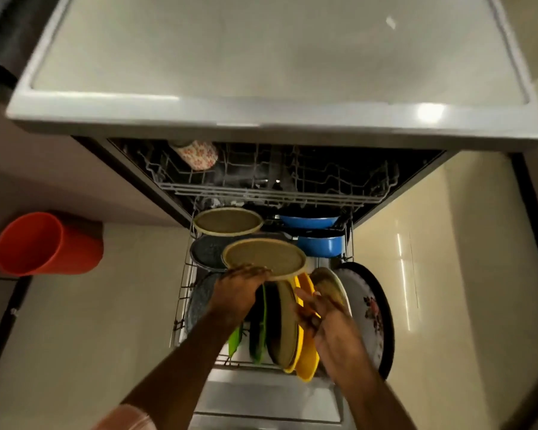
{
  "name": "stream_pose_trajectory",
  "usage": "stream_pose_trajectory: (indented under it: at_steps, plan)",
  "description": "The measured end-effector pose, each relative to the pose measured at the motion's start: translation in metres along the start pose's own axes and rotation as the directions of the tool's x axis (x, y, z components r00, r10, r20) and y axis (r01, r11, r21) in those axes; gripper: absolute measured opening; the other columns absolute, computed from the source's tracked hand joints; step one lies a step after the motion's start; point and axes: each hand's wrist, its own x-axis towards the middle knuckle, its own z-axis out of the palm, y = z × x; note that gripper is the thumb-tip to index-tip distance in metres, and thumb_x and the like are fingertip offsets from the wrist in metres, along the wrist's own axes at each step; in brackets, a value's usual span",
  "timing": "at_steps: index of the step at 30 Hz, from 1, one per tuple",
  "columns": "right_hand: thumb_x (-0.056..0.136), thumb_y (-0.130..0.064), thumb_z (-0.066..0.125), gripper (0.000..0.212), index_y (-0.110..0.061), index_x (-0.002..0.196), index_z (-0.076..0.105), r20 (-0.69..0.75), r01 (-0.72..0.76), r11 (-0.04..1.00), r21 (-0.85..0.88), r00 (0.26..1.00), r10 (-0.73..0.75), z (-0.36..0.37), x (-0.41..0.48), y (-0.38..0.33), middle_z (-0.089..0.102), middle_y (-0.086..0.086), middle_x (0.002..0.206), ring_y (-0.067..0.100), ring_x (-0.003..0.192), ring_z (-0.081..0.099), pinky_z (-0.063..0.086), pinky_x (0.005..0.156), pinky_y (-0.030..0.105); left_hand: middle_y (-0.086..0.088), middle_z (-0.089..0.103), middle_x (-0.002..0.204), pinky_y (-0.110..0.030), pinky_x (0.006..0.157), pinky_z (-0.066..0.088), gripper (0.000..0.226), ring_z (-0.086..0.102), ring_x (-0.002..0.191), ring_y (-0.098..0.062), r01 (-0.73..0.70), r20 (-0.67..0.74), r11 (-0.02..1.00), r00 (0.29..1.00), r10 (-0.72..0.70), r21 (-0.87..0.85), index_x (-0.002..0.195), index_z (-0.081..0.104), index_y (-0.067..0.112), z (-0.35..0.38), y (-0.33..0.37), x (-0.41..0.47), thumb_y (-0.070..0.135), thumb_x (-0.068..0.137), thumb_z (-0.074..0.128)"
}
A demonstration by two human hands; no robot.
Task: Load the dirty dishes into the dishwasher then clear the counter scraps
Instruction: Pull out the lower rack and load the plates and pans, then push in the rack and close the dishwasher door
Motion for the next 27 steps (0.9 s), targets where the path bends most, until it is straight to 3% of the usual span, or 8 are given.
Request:
stream_pose_trajectory:
  at_steps: [3, 8, 12, 15, 17, 20, 24, 27]
  plan:
    - [0.103, -0.006, 0.053, 0.026, -0.011, 0.126, 0.064, 0.048, -0.008, 1.000, -0.029, 0.999, 0.010, -0.011, -0.007, 0.011, 0.076, 0.020, 0.113, 0.031, 0.085, 0.077, 0.057, 0.081, 0.041, 0.009, 0.074, 0.117, -0.030, 0.078, 0.059, 0.054, 0.073, 0.100, -0.015, 0.064, 0.057, 0.998, 0.996, -0.065, 0.015, 0.122, 0.071, 0.034, 0.028, -0.013, 0.013, 0.022, 0.070, 0.063]
    - [0.099, -0.009, 0.057, 0.033, -0.012, 0.131, 0.062, 0.077, -0.023, 0.997, -0.069, 0.997, 0.029, -0.025, -0.018, 0.021, 0.075, 0.020, 0.116, 0.033, 0.088, 0.076, 0.060, 0.082, 0.042, -0.005, 0.064, 0.136, -0.042, 0.098, 0.054, 0.056, 0.064, 0.119, -0.031, 0.176, 0.114, 0.975, 0.980, -0.161, -0.134, 0.140, 0.057, 0.037, 0.046, -0.020, 0.036, 0.015, 0.092, 0.039]
    - [0.098, -0.007, 0.056, 0.034, -0.011, 0.131, 0.060, 0.062, -0.053, 0.996, -0.074, 0.996, 0.057, -0.036, -0.021, 0.031, 0.075, 0.023, 0.114, 0.034, 0.081, 0.073, 0.062, 0.067, 0.036, -0.016, 0.061, 0.136, -0.048, 0.105, 0.049, 0.053, 0.059, 0.123, -0.038, 0.193, 0.121, 0.971, 0.977, -0.177, -0.142, 0.139, 0.060, 0.028, 0.054, -0.029, 0.048, 0.003, 0.094, 0.049]
    - [0.093, -0.010, 0.060, 0.040, -0.011, 0.133, 0.060, 0.048, -0.075, 0.991, -0.111, 0.996, 0.080, -0.047, -0.020, 0.043, 0.075, 0.023, 0.115, 0.034, 0.082, 0.073, 0.061, 0.067, 0.036, -0.014, 0.067, 0.130, -0.046, 0.108, 0.046, 0.048, 0.061, 0.120, -0.036, 0.124, 0.163, 0.991, 0.980, -0.115, -0.047, 0.136, 0.063, 0.024, 0.062, -0.038, 0.052, 0.007, 0.093, 0.054]
    - [0.100, -0.007, 0.055, 0.034, -0.011, 0.133, 0.061, 0.038, -0.080, 0.990, -0.117, 0.996, 0.085, -0.053, -0.020, 0.049, 0.075, 0.023, 0.115, 0.032, 0.080, 0.074, 0.062, 0.065, 0.035, -0.010, 0.066, 0.131, -0.043, 0.107, 0.047, 0.052, 0.060, 0.121, -0.033, 0.108, 0.257, 0.994, 0.960, -0.112, 0.028, 0.143, 0.056, 0.026, 0.062, -0.041, 0.051, 0.010, 0.094, 0.051]
    - [0.104, -0.005, 0.052, 0.028, -0.010, 0.129, 0.063, 0.011, -0.085, 0.990, -0.112, 0.996, 0.087, -0.058, -0.019, 0.059, 0.075, 0.024, 0.113, 0.031, 0.078, 0.075, 0.062, 0.065, 0.035, -0.006, 0.057, 0.144, -0.040, 0.112, 0.042, 0.062, 0.052, 0.132, -0.029, 0.088, 0.259, 0.996, 0.961, -0.093, 0.032, 0.151, 0.044, 0.024, 0.063, -0.040, 0.039, 0.005, 0.092, 0.049]
    - [0.105, -0.007, 0.054, 0.023, -0.015, 0.120, 0.069, -0.075, -0.001, 0.932, -0.362, 0.997, -0.028, -0.068, -0.010, 0.081, 0.079, 0.013, 0.105, 0.031, 0.093, 0.075, 0.060, 0.076, 0.035, -0.002, 0.028, 0.165, -0.040, 0.123, 0.024, 0.073, 0.026, 0.151, -0.023, 0.064, 0.240, 0.998, 0.969, -0.066, 0.019, 0.159, 0.026, 0.020, 0.059, -0.031, 0.013, -0.002, 0.093, 0.048]
    - [0.102, -0.011, 0.061, 0.023, -0.030, 0.107, 0.072, -0.067, 0.111, 0.702, -0.704, 0.973, -0.221, -0.081, -0.009, 0.099, 0.078, -0.010, 0.092, 0.024, 0.096, 0.073, 0.059, 0.083, 0.035, 0.003, 0.015, 0.168, -0.042, 0.122, 0.025, 0.078, 0.020, 0.153, -0.020, 0.074, 0.270, 0.997, 0.961, -0.068, -0.010, 0.161, 0.019, 0.024, 0.058, -0.020, -0.015, 0.003, 0.093, 0.053]
